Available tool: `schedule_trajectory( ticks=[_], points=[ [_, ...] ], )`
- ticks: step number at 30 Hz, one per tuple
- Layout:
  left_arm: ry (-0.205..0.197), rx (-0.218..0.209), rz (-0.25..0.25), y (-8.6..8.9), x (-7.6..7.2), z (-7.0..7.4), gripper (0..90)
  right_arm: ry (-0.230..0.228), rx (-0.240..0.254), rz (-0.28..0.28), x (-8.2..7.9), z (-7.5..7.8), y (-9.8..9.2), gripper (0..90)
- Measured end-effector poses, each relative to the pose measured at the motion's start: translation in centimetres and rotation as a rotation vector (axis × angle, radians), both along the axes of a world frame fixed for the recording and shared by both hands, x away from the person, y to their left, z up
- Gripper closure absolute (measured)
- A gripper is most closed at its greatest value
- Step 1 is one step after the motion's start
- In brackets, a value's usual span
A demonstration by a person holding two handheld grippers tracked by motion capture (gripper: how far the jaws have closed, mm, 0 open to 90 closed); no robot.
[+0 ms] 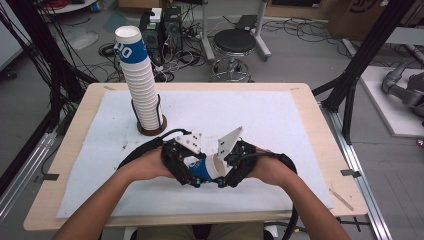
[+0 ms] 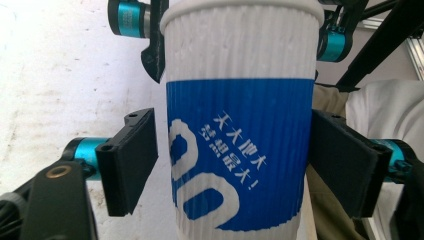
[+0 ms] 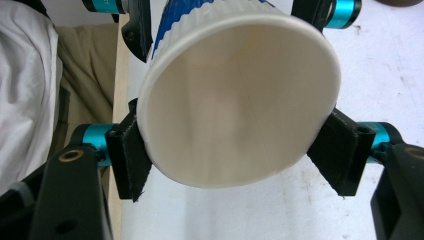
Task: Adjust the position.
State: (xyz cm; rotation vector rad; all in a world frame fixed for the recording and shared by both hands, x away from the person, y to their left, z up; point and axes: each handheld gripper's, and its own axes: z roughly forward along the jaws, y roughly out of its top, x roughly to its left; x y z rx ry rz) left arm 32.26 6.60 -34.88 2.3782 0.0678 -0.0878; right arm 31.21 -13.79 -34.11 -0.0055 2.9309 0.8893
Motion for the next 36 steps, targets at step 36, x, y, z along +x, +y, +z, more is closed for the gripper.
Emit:
schedule_trajectory(
  ticks=[36],
  points=[
    [0.006,-0.222,0.079,2.6,-0.3,-2.7,26.7,0.074,0.337,-0.114,0.6,1.0,-3.6,20.4]
  ],
)
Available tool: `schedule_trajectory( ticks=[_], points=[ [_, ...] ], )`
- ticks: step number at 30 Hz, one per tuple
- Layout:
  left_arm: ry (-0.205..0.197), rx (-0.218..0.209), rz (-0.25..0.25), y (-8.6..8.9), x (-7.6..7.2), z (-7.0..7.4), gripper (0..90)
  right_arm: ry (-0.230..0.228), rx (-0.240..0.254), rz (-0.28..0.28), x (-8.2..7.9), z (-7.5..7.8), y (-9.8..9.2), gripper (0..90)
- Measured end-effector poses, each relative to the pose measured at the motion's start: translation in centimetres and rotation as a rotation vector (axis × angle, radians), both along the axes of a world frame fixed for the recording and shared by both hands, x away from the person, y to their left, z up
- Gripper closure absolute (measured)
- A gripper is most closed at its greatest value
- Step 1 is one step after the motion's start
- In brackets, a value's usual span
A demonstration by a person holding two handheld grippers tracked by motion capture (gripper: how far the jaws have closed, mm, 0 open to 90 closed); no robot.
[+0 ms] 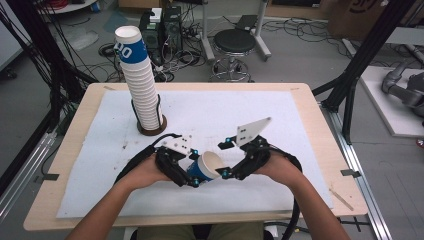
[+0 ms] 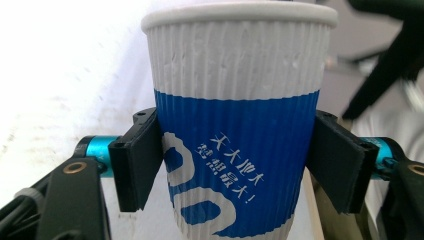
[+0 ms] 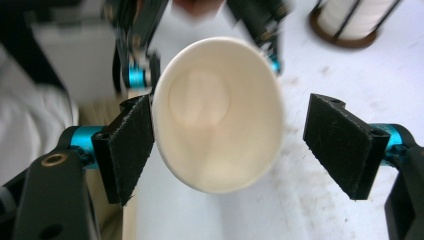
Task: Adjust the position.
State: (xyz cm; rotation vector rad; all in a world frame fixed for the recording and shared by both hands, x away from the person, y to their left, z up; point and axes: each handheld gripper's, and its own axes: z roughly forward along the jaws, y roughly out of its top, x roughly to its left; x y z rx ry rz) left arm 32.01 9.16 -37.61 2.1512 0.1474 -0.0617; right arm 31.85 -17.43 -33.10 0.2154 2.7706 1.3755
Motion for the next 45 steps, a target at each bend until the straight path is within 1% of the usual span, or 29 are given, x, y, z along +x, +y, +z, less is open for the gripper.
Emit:
schedule_trajectory(
  ticks=[1,2,3,4,6,7,11,12,14,15,16,19,20,22,23,24,25,28,29,36,38,40,41,43,44,45],
  points=[
    [-0.010,-0.039,0.024,0.4,-0.1,-0.2,26.2,0.004,0.041,-0.025,0.1,0.1,-0.6,20.4],
    [-0.015,-0.058,0.035,0.7,-0.1,-0.4,25.8,0.013,0.084,-0.062,0.2,0.1,-1.4,20.4],
    [-0.008,-0.099,0.057,0.9,-0.2,-0.6,25.7,0.015,0.105,-0.081,0.3,0.0,-1.8,20.3],
    [-0.015,-0.124,0.070,1.3,-0.2,-0.7,25.5,0.018,0.126,-0.108,0.3,-0.1,-2.4,20.4],
    [-0.021,-0.174,0.098,1.8,-0.2,-1.0,25.5,0.025,0.144,-0.145,0.4,-0.6,-3.3,20.4],
    [-0.024,-0.196,0.109,2.0,-0.2,-1.1,25.4,0.026,0.145,-0.166,0.4,-0.9,-3.7,20.3],
    [-0.041,-0.264,0.156,2.8,-0.3,-1.4,25.1,0.029,0.152,-0.221,0.3,-2.3,-4.9,20.3],
    [-0.047,-0.272,0.167,2.9,-0.3,-1.6,25.0,0.031,0.152,-0.235,0.2,-2.6,-5.2,20.3],
    [-0.046,-0.283,0.180,3.1,-0.2,-1.8,24.8,0.030,0.172,-0.268,0.1,-3.2,-5.8,20.4],
    [-0.046,-0.290,0.188,3.2,-0.3,-2.0,24.6,0.021,0.179,-0.287,0.1,-3.5,-6.1,20.3],
    [-0.052,-0.291,0.196,3.3,-0.3,-2.1,24.4,0.025,0.184,-0.302,0.1,-3.8,-6.4,20.4],
    [-0.063,-0.313,0.225,3.7,-0.3,-2.4,24.3,-0.002,0.195,-0.345,-0.1,-4.4,-7.1,20.3],
    [-0.068,-0.326,0.232,3.8,-0.2,-2.5,24.3,-0.016,0.195,-0.357,-0.1,-4.5,-7.3,20.4],
    [-0.078,-0.355,0.242,4.1,-0.3,-2.6,24.3,-0.025,0.208,-0.378,-0.3,-4.8,-7.6,20.3],
    [-0.091,-0.380,0.248,4.3,-0.3,-2.6,24.3,-0.033,0.210,-0.389,-0.3,-4.9,-7.8,20.4],
    [-0.097,-0.392,0.253,4.4,-0.4,-2.6,24.4,-0.047,0.215,-0.400,-0.4,-5.0,-8.0,20.3],
    [-0.105,-0.400,0.261,4.6,-0.4,-2.6,24.4,-0.050,0.219,-0.407,-0.4,-5.1,-8.1,20.4],
    [-0.122,-0.414,0.274,4.9,-0.4,-2.5,24.5,-0.065,0.225,-0.424,-0.5,-5.3,-8.4,20.3],
    [-0.122,-0.420,0.274,4.9,-0.4,-2.5,24.5,-0.068,0.223,-0.430,-0.5,-5.4,-8.5,20.4],
    [-0.138,-0.432,0.272,5.3,-0.4,-2.9,24.5,-0.072,0.214,-0.472,-0.6,-6.3,-9.2,20.4],
    [-0.140,-0.443,0.270,5.4,-0.5,-3.0,24.5,-0.073,0.210,-0.487,-0.7,-6.5,-9.5,20.4],
    [-0.149,-0.457,0.268,5.6,-0.5,-3.2,24.5,-0.081,0.208,-0.499,-0.7,-6.6,-9.7,20.4],
    [-0.150,-0.462,0.268,5.6,-0.5,-3.2,24.5,-0.077,0.209,-0.502,-0.8,-6.6,-9.8,20.4],
    [-0.151,-0.467,0.269,5.8,-0.5,-3.3,24.5,-0.089,0.210,-0.510,-0.7,-6.6,-10.0,20.4],
    [-0.153,-0.471,0.272,5.9,-0.5,-3.3,24.5,-0.080,0.210,-0.517,-0.8,-6.6,-10.1,20.4],
    [-0.158,-0.473,0.278,5.9,-0.5,-3.2,24.6,-0.082,0.211,-0.522,-0.8,-6.6,-10.2,20.4]
  ],
)
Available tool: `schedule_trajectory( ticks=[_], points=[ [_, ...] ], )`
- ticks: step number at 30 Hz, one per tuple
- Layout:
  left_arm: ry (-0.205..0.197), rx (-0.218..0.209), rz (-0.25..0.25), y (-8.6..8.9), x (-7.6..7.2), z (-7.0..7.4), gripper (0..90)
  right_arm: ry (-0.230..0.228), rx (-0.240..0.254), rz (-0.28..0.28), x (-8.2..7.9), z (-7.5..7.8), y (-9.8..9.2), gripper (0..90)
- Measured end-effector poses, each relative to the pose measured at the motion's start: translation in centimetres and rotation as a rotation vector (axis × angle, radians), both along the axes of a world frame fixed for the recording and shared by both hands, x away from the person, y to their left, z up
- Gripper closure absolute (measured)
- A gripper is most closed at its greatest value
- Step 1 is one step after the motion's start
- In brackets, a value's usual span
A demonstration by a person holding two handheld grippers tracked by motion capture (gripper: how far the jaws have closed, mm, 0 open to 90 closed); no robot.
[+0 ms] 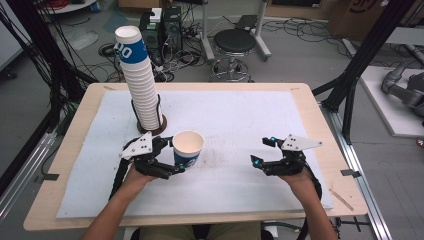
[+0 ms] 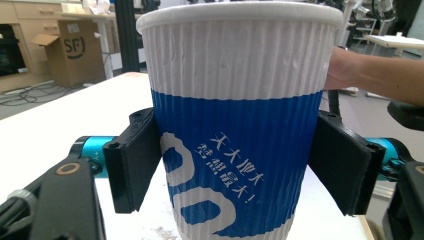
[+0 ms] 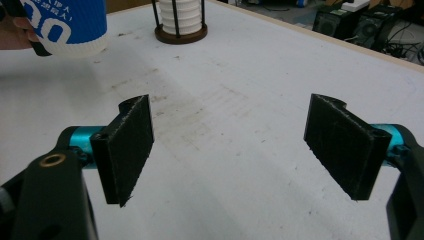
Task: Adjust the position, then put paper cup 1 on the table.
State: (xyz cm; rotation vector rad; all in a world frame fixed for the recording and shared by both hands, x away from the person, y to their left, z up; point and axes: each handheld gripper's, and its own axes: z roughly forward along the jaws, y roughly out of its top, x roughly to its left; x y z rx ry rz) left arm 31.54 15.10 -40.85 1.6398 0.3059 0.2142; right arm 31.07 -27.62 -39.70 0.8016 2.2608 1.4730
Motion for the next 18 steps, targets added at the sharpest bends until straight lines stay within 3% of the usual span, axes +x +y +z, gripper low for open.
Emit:
schedule_trajectory(
  ticks=[9,18],
  points=[
    [-0.010,-0.019,0.025,0.5,-0.1,0.0,24.8,-0.008,0.001,-0.042,-0.6,0.0,-1.0,20.4],
    [-0.030,-0.030,0.010,0.6,0.0,-0.1,24.7,-0.007,0.004,-0.047,-0.6,-0.1,-1.2,20.4]
  ],
)
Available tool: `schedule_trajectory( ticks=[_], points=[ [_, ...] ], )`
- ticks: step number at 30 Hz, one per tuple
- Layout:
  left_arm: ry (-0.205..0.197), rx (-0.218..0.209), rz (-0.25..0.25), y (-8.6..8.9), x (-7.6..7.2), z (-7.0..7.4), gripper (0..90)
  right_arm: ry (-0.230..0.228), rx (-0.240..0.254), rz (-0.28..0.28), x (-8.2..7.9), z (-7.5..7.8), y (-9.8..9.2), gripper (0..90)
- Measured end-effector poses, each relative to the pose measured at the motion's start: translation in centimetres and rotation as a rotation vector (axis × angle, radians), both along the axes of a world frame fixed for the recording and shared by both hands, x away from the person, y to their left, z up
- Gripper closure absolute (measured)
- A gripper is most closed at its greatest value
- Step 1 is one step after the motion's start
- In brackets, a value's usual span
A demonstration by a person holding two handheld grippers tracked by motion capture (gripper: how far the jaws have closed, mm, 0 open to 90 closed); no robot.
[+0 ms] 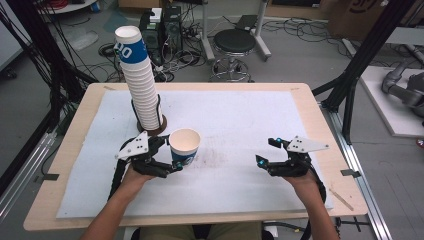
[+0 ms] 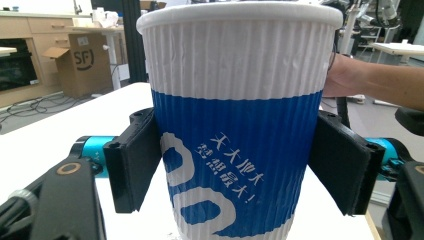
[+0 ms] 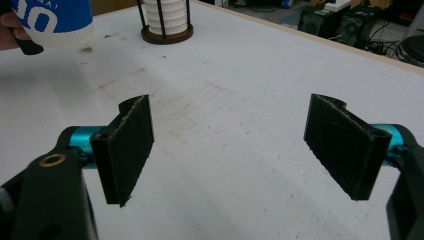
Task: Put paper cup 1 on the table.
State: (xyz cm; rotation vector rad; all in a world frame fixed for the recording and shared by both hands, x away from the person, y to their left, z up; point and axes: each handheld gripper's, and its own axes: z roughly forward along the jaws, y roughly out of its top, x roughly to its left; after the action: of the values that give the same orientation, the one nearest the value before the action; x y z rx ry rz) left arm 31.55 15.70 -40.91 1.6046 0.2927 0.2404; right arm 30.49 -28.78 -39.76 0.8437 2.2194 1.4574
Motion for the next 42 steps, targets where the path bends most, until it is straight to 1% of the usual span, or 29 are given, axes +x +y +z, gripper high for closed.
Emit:
schedule_trajectory(
  ticks=[4,6,9,10,13,15,20,25,28,29,30,31,32,35,36,39,40,42],
  points=[
    [0.004,-0.010,0.002,0.2,0.0,-0.1,24.7,0.001,0.006,-0.002,0.0,0.0,0.0,20.4],
    [-0.002,-0.012,0.005,0.4,0.0,-0.1,24.7,-0.005,0.001,-0.001,0.0,0.0,0.0,20.4],
    [-0.009,-0.023,0.013,1.0,-0.1,0.0,24.7,0.000,0.000,0.000,-0.1,0.0,0.0,20.4],
    [-0.009,-0.027,0.018,1.3,-0.1,0.1,24.7,0.003,0.000,0.002,-0.1,0.0,0.0,20.4],
    [-0.022,-0.045,0.037,2.2,-0.2,0.2,24.7,-0.009,0.005,0.000,-0.1,0.1,-0.2,20.4],
    [-0.034,-0.041,0.047,2.9,-0.2,0.3,24.7,-0.004,0.008,-0.006,-0.3,0.1,-0.3,20.4],
    [-0.026,-0.057,0.095,5.2,-0.5,0.2,24.7,-0.007,0.012,-0.007,-0.3,0.2,-0.4,20.4],
    [-0.017,-0.045,0.150,7.9,-0.6,-0.4,24.7,-0.010,0.012,-0.006,-0.4,0.3,-0.3,20.4],
    [-0.015,-0.032,0.168,8.8,-0.5,-1.0,24.7,-0.005,0.012,-0.007,-0.4,0.3,-0.3,20.4],
    [-0.007,-0.027,0.180,9.0,-0.4,-1.1,24.8,-0.007,0.011,-0.005,-0.4,0.3,-0.3,20.4],
    [-0.006,-0.013,0.193,9.3,-0.3,-1.3,25.0,-0.008,0.010,-0.004,-0.3,0.3,-0.2,20.4],
    [0.003,-0.008,0.198,9.5,-0.2,-1.4,25.0,-0.009,0.009,-0.004,-0.3,0.3,-0.2,20.4],
    [0.015,-0.002,0.215,9.8,-0.2,-1.5,25.0,-0.011,0.007,-0.002,-0.3,0.3,-0.2,20.4],
    [0.030,0.009,0.243,10.3,0.0,-1.9,24.9,-0.008,0.009,-0.002,-0.3,0.3,-0.3,20.4],
    [0.033,0.023,0.253,10.5,0.0,-2.0,24.9,-0.009,0.009,-0.001,-0.3,0.3,-0.3,20.4],
    [0.048,0.039,0.265,10.9,0.1,-2.3,25.0,-0.012,0.009,-0.004,-0.3,0.3,-0.4,20.4],
    [0.055,0.055,0.271,11.1,0.1,-2.4,24.9,-0.009,0.008,-0.005,-0.4,0.3,-0.5,20.4],
    [0.066,0.067,0.280,11.4,0.2,-2.7,25.0,-0.012,0.008,-0.007,-0.4,0.3,-0.6,20.4]
  ],
)
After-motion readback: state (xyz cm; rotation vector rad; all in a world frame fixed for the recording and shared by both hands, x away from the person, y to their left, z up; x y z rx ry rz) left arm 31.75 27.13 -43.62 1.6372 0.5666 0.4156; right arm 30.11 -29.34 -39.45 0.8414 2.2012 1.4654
